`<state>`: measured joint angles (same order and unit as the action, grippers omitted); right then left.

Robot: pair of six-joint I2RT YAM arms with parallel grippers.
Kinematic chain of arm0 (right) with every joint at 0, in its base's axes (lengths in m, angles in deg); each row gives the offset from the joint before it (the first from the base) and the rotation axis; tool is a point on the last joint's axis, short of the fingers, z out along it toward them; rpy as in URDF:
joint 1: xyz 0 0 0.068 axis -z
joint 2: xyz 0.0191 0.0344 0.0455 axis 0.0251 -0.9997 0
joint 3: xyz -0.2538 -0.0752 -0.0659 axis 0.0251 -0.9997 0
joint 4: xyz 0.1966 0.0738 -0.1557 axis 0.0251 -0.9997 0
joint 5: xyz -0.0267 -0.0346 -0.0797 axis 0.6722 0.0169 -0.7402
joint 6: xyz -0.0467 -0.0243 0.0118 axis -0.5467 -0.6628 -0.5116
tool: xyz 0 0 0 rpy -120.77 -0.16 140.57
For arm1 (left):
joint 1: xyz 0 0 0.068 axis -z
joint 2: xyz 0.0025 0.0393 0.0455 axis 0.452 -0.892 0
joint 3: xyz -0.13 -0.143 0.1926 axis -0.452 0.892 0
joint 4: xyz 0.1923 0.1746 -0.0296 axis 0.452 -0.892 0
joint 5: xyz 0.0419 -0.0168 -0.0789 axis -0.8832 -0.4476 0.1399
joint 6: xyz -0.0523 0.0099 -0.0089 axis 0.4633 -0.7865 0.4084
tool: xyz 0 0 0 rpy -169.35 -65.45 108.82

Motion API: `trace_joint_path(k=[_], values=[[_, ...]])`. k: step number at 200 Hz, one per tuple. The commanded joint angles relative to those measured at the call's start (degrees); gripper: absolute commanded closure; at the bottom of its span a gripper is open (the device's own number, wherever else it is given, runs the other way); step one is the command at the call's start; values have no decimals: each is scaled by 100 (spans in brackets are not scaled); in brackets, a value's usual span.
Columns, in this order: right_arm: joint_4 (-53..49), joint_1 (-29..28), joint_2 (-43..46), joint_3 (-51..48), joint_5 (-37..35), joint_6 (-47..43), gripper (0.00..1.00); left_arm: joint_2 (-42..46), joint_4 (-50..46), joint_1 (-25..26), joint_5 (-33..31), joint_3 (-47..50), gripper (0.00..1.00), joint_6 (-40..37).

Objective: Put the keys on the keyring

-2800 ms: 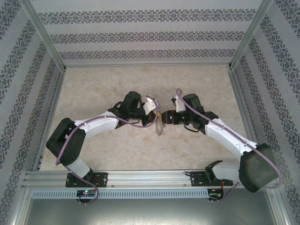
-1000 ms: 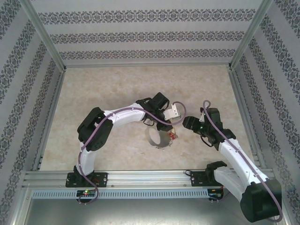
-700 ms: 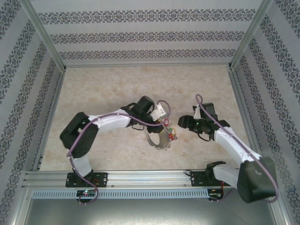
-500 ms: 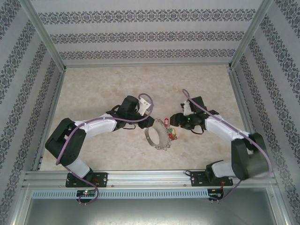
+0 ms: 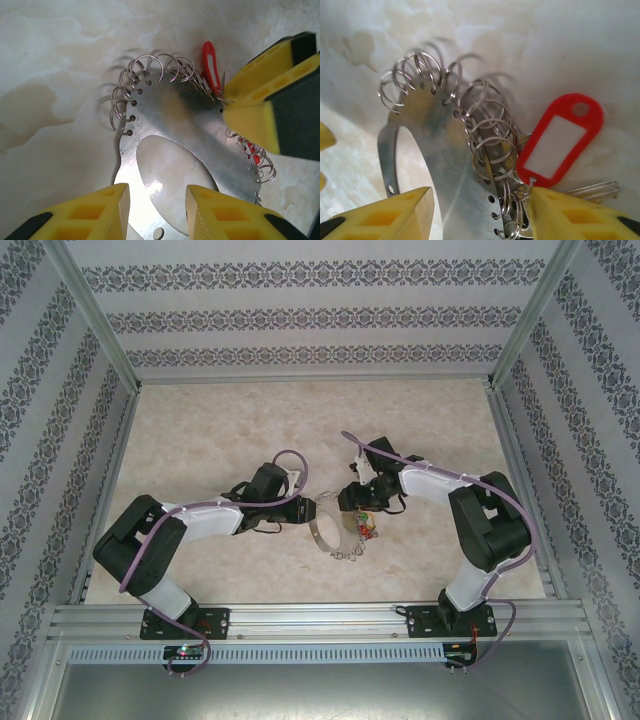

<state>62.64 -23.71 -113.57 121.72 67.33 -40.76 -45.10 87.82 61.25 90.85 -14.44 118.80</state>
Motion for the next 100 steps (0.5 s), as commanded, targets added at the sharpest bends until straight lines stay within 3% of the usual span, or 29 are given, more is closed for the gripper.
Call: trace_joint_path(k=[1, 58, 100], values=[[-235, -130, -116, 74, 61, -280, 48, -226, 104, -71, 34, -163, 66, 230], [-133, -211, -265, -75, 471, -316, 54, -731, -62, -69, 64, -403, 66, 287], [46, -219, -222, -218, 1061, -369, 65, -960, 101, -62, 112, -401, 66, 403]])
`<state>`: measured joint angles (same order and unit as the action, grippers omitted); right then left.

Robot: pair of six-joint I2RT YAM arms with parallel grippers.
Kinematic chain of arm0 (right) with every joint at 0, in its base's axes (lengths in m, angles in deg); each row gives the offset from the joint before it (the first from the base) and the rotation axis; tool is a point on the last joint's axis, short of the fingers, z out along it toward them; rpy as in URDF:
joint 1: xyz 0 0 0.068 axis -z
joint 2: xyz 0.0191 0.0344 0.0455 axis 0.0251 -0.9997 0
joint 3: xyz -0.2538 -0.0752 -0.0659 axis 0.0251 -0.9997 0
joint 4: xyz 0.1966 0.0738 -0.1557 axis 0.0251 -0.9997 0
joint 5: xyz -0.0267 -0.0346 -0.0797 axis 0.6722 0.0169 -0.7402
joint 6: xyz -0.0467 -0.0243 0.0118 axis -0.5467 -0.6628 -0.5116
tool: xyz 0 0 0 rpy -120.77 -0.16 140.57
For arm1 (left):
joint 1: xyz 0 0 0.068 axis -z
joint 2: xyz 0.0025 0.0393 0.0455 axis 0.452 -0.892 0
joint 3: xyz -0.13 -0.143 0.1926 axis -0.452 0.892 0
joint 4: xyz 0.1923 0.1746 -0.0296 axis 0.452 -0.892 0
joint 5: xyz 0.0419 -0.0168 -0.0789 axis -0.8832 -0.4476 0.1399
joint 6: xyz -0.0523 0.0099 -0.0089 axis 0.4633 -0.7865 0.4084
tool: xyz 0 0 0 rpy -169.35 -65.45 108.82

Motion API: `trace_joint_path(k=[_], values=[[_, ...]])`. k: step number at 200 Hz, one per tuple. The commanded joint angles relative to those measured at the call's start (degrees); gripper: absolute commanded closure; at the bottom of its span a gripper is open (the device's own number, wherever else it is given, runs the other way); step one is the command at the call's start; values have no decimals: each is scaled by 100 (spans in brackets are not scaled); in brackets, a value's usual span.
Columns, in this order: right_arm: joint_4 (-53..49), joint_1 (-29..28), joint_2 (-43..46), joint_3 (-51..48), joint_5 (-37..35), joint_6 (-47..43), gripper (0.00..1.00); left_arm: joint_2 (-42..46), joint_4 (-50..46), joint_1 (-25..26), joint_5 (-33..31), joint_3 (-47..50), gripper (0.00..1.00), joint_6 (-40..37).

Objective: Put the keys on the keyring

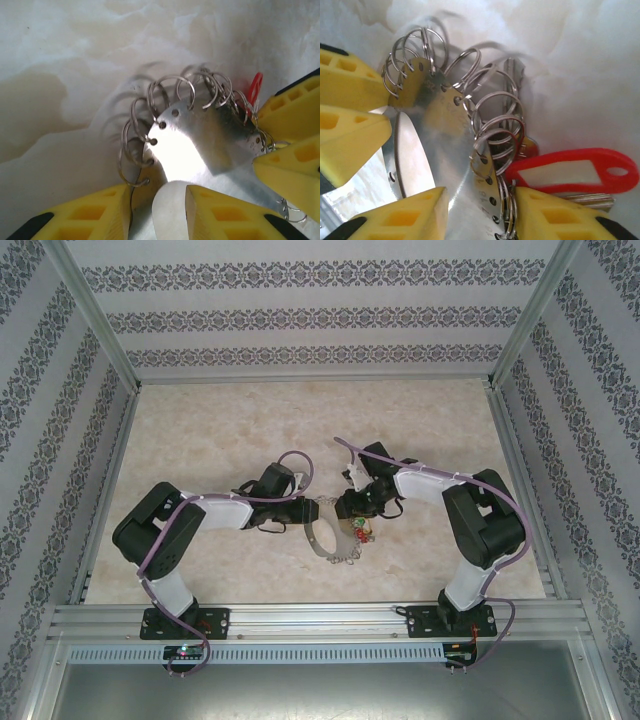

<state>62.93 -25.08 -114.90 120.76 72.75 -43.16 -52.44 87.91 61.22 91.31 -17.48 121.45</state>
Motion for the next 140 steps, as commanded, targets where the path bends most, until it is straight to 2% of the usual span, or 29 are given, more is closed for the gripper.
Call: trace_joint_path(k=[1, 17, 44, 62, 108, 140], values=[[17, -81, -89, -123, 539, -133, 65, -229, 94, -60, 68, -103, 67, 138], [67, -81, -81, -123, 767, -169, 66, -271, 101, -60, 74, -141, 67, 128], [158, -62, -94, -92, 862, -162, 76, -258, 198, -60, 135, -147, 67, 117], [186, -7, -33, -93, 816, -97, 88, -94, 183, -60, 65, -125, 67, 45], [408, 266, 354, -263, 965, 106, 97, 812, -211, -83, -621, -8, 64, -225], [866, 510, 662, -493, 1223, 473, 100, 1291, -238, -157, -908, 200, 55, -142]])
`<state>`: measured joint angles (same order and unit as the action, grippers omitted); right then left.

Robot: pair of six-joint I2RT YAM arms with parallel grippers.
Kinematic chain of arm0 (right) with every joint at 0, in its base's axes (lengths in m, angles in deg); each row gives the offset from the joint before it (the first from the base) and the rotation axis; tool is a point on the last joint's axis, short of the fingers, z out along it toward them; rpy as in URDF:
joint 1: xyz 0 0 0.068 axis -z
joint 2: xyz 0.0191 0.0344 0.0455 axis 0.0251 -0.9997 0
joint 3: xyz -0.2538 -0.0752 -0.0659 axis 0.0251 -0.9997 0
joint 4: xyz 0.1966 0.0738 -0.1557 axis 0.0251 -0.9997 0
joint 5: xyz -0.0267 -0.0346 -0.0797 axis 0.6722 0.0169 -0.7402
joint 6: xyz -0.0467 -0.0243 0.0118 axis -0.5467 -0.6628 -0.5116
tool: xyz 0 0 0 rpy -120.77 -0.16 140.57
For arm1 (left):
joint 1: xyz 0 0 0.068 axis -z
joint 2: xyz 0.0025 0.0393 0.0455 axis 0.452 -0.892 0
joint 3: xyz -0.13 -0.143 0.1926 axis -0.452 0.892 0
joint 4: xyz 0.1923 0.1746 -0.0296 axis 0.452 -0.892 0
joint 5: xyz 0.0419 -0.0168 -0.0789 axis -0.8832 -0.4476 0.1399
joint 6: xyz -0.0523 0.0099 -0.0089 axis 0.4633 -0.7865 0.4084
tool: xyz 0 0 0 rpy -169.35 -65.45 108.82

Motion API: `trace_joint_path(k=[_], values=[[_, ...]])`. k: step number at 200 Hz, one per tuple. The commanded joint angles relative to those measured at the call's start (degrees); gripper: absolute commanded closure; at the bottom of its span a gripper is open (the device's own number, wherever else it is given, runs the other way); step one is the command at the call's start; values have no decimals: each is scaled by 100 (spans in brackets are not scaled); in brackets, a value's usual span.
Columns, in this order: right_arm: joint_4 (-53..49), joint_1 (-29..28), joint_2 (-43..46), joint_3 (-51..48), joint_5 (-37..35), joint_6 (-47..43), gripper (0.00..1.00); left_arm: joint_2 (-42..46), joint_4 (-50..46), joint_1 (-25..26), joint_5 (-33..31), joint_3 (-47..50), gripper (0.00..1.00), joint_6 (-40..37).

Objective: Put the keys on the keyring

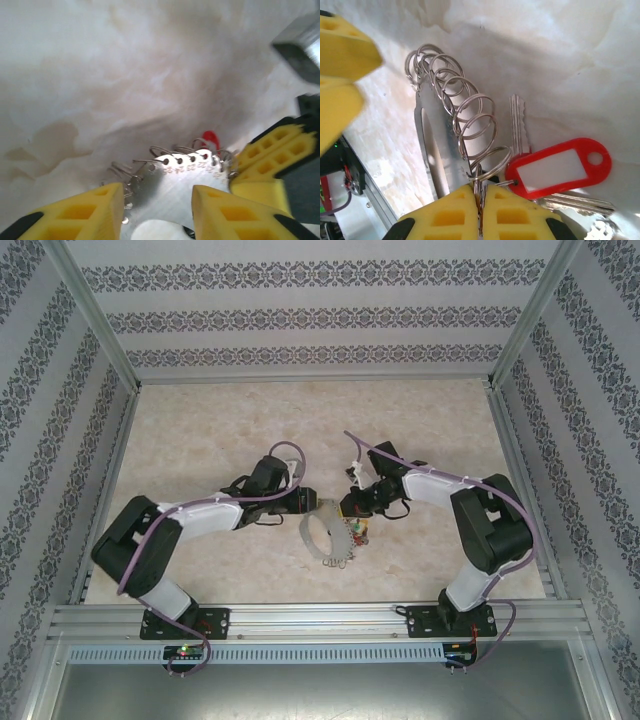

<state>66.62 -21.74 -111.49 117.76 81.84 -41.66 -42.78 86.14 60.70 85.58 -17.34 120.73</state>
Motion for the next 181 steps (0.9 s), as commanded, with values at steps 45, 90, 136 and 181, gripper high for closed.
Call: trace_joint_path(k=[45, 90, 136, 181], values=[[1379, 509, 719, -533, 666, 1026, 100, 103, 805, -323, 557, 455, 50, 380], [2128, 723, 953, -786, 782, 1655, 100, -562, 2066, -355, 1364, 479, 49, 1018], [2250, 756, 1151, -878, 680, 1855, 96, -635, 2690, -370, 1701, 396, 89, 1198], [1643, 984, 1970, -989, -150, 1516, 61, 332, -327, -427, 1782, -769, 100, -717]])
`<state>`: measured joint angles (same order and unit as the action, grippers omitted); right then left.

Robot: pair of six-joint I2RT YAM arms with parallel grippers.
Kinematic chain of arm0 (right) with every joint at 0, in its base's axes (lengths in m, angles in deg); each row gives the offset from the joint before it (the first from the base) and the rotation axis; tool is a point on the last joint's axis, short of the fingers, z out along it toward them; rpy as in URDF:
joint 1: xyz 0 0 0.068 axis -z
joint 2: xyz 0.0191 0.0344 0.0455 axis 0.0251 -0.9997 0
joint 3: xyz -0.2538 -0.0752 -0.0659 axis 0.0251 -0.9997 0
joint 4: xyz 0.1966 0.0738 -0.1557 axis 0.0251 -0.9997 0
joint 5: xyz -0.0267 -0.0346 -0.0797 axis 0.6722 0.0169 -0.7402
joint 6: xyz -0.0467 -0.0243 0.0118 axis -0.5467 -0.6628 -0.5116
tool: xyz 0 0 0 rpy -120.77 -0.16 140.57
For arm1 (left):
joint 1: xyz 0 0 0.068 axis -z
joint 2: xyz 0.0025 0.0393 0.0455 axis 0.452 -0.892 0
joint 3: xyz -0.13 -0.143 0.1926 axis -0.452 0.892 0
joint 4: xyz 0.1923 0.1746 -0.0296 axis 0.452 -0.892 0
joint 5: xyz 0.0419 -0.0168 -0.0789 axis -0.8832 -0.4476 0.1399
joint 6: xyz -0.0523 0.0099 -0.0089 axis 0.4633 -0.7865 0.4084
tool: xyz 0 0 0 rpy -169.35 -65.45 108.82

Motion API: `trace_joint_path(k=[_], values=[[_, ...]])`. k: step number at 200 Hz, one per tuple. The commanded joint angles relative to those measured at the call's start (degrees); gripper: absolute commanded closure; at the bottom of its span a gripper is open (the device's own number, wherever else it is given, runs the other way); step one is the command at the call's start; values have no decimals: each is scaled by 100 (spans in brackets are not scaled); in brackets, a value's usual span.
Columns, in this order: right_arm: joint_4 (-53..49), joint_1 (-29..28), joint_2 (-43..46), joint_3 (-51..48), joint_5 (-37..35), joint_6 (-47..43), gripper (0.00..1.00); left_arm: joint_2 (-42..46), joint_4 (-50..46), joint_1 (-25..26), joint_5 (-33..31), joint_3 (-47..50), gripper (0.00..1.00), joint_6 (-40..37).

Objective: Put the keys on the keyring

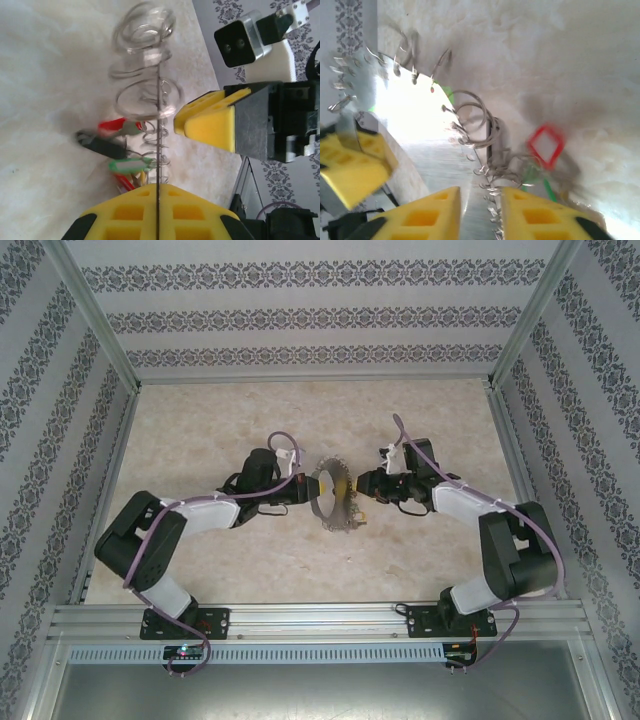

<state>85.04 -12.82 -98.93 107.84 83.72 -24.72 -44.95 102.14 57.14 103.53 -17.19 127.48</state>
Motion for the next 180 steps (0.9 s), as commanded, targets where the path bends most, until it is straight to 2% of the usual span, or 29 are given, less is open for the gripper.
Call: trace_joint_path(k=[1, 22, 41, 53, 58, 63, 79, 87, 95, 113, 119, 129, 133, 145, 159, 167, 180], values=[[-217, 100, 785, 5, -338, -188, 61, 570, -2053, -68, -20, -844, 100, -1473], [-569, 227, 1462, -83, -1193, -483, 50, 857, -4666, -48, -285, -2172, 100, -3224], [-621, 256, 2056, -237, -1893, -710, 39, 738, -6734, 30, -612, -3496, 100, -4490], [-561, 258, 2364, -377, -2268, -788, 33, 656, -7512, 134, -1264, -4107, 100, -4959], [-539, 258, 2465, -431, -2404, -787, 30, 639, -7571, 138, -1489, -4199, 100, -5029], [-502, 265, 2569, -491, -2484, -794, 29, 657, -7541, 93, -1433, -4232, 100, -5110], [-436, 266, 2765, -591, -2694, -822, 29, 864, -6705, -214, -122, -4050, 100, -4905], [-450, 268, 2832, -597, -2757, -810, 29, 1039, -6101, -257, 49, -3824, 100, -4646], [-465, 267, 2893, -609, -2759, -822, 29, 1147, -5684, -245, 283, -3591, 100, -4729], [-519, 271, 3017, -641, -2845, -869, 29, 1263, -5775, -172, 1086, -3790, 100, -5211], [-539, 266, 3064, -661, -2884, -874, 29, 1380, -5379, -231, 1039, -3443, 100, -5160], [-405, 267, 3139, -790, -2974, -881, 29, 1489, -4486, -375, 430, -2803, 100, -4715], [-324, 267, 3152, -863, -3031, -866, 29, 1444, -4566, -422, 388, -2866, 100, -4629], [-236, 266, 3172, -948, -3198, -771, 30, 1140, -5849, -367, 763, -3745, 100, -4979], [-426, 267, 3208, -878, -3173, -881, 29, 927, -6201, -248, -150, -3881, 100, -4982], [-289, 266, 3201, -978, -3219, -889, 29, 779, -6584, -252, -321, -4080, 100, -5141], [-208, 267, 3173, -1022, -3271, -746, 30, 800, -6748, -176, 197, -4314, 100, -5295]])
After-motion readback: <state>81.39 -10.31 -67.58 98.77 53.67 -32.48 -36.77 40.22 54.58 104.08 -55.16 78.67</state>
